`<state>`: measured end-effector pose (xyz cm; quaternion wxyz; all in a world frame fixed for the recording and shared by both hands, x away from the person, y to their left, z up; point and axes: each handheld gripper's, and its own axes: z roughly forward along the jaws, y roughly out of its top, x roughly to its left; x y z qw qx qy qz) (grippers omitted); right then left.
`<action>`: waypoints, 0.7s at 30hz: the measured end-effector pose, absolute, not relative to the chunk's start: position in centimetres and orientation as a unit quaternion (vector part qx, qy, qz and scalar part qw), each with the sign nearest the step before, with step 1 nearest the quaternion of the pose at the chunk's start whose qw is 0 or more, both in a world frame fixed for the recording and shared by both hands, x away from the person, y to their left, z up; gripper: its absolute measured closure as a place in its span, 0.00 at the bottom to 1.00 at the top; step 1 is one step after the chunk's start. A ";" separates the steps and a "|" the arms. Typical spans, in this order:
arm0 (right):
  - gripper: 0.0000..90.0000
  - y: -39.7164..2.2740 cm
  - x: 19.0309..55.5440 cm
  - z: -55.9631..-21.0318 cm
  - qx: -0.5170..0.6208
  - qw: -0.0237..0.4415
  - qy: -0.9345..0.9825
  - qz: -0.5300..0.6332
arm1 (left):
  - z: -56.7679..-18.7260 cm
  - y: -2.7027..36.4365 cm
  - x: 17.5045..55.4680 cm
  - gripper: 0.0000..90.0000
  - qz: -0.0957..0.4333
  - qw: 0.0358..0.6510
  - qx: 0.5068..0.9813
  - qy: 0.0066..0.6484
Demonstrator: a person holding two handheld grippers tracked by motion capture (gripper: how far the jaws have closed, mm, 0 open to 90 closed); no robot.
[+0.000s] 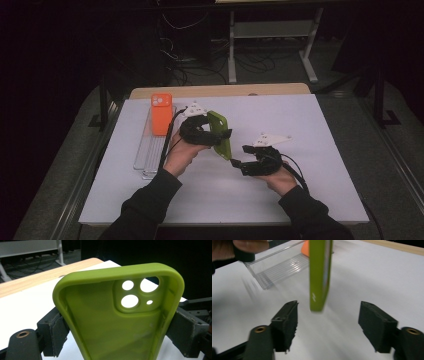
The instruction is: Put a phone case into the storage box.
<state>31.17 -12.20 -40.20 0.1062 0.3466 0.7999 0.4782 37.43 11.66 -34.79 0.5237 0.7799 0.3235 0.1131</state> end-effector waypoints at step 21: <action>0.00 -17.5 29.6 -42.5 0.348 0.136 0.820 0.434 | -29.2 16.1 39.5 0.16 0.178 0.523 0.764 0.335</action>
